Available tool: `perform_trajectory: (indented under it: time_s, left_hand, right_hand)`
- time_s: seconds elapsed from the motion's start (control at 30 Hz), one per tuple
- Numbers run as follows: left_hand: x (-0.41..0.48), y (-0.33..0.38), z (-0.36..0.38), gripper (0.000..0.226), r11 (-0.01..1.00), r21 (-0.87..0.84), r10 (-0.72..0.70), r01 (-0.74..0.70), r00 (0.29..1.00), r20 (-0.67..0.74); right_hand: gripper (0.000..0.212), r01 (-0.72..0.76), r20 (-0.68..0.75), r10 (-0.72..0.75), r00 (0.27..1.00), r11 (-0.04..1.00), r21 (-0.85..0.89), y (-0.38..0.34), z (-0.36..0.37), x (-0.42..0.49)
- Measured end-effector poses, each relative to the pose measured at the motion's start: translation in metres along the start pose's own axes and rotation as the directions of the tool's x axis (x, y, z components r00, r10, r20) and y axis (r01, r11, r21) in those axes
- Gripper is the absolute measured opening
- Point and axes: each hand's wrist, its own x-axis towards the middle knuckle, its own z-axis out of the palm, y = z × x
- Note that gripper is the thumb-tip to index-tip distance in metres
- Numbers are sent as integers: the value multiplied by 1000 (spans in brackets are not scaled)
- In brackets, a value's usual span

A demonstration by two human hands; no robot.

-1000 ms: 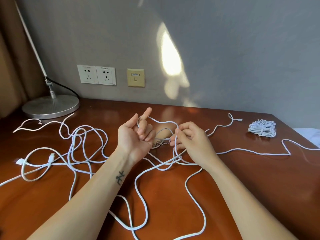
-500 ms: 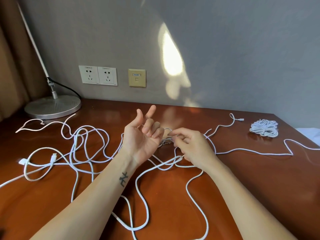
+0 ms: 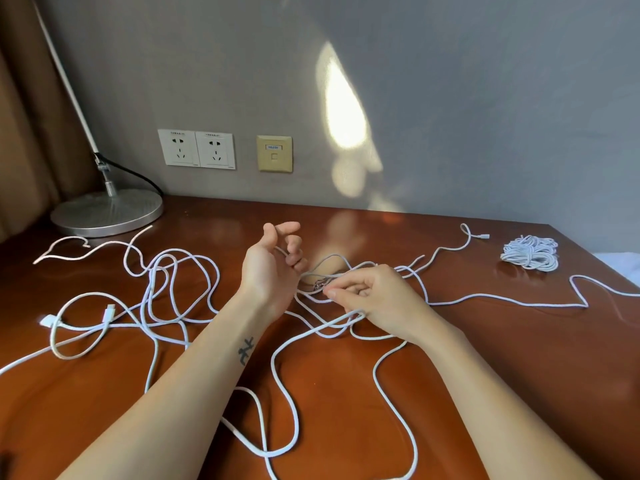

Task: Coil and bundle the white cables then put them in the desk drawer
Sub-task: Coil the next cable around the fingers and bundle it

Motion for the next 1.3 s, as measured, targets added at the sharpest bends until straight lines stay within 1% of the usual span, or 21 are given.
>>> perform_trajectory:
  time_s: [0.07, 0.13, 0.2, 0.27, 0.3, 0.37, 0.4, 0.43, 0.5, 0.57, 0.63, 0.7, 0.8, 0.87, 0.93, 0.97, 1.0, 1.03, 1.1, 1.2, 1.3]
  left_hand:
    - [3, -1, -4, 43, 961, 255, 118, -109, 993, -23]
    - [4, -2, -7, 44, 865, 462, 221, -197, 975, 1]
    - [2, -4, -5, 43, 757, 597, 301, -267, 953, 44]
    - [-2, -6, -3, 40, 613, 713, 355, -342, 925, 138]
    - [-3, -9, -4, 38, 517, 770, 364, -375, 910, 198]
    - [-4, -12, -8, 36, 273, 859, 379, -433, 869, 317]
    - [-4, -14, -10, 35, 179, 875, 384, -451, 850, 359]
    - [-5, -14, -10, 35, 135, 878, 385, -459, 841, 381]
    - [-8, -14, -8, 35, 132, 878, 363, -460, 847, 389]
    - [-12, -14, -5, 37, 109, 892, 308, -438, 869, 388]
    - [-16, -15, -4, 38, 77, 912, 215, -403, 900, 380]
    - [-20, -14, -4, 42, 91, 916, 135, -390, 916, 377]
    - [-25, -10, -1, 43, 151, 912, 83, -381, 924, 373]
    - [-26, -9, 2, 39, 73, 934, 59, -350, 936, 346]
    - [-24, -10, 3, 40, -77, 950, 102, -302, 946, 309]
    - [-23, -11, 2, 43, -124, 953, 131, -277, 947, 292]
    - [-22, -10, 2, 46, -125, 958, 149, -258, 950, 275]
    - [-21, -10, 1, 50, -80, 967, 153, -242, 956, 252]
    - [-17, -8, -1, 61, 97, 972, 142, -213, 970, 198]
    - [-15, -7, 1, 76, 353, 916, 110, -193, 980, 164]
    - [-17, -5, 6, 75, 554, 821, -23, -137, 984, 179]
  right_hand:
    - [12, 13, -23, -13, 1000, 1000, -8, 0, -4, -1]
    - [15, 29, -66, -29, 997, 1000, -3, 2, -8, -1]
    - [20, 49, -125, -48, 991, 999, 10, 5, -9, 0]
    - [21, 82, -194, -83, 978, 997, -12, 7, -8, 3]
    - [18, 96, -239, -107, 965, 994, -56, 8, -7, 4]
    - [9, 101, -343, -179, 922, 967, -232, 9, -10, 5]
    - [14, 87, -384, -216, 898, 941, -326, 9, -11, 6]
    - [21, 67, -415, -241, 877, 918, -391, 10, -13, 6]
    - [32, 43, -463, -269, 844, 895, -443, 11, -13, 7]
    - [33, 56, -475, -268, 838, 908, -414, 13, -12, 7]
    - [23, 134, -449, -289, 846, 929, -345, 13, -12, 8]
    - [9, 208, -425, -330, 843, 928, -309, 13, -12, 9]
    - [13, 243, -435, -384, 815, 907, -345, 15, -12, 10]
    - [17, 250, -452, -401, 797, 900, -357, 14, -12, 10]
    - [17, 256, -460, -407, 789, 898, -357, 14, -12, 10]
    - [16, 261, -459, -419, 783, 892, -369, 14, -12, 10]
    - [14, 267, -455, -433, 778, 884, -385, 14, -11, 10]
    - [13, 266, -449, -441, 777, 877, -400, 15, -11, 11]
    - [21, 239, -446, -434, 783, 871, -429, 16, -13, 11]
    - [38, 189, -443, -377, 814, 892, -411, 16, -15, 10]
    - [36, 162, -399, -261, 879, 950, -266, 14, -15, 5]
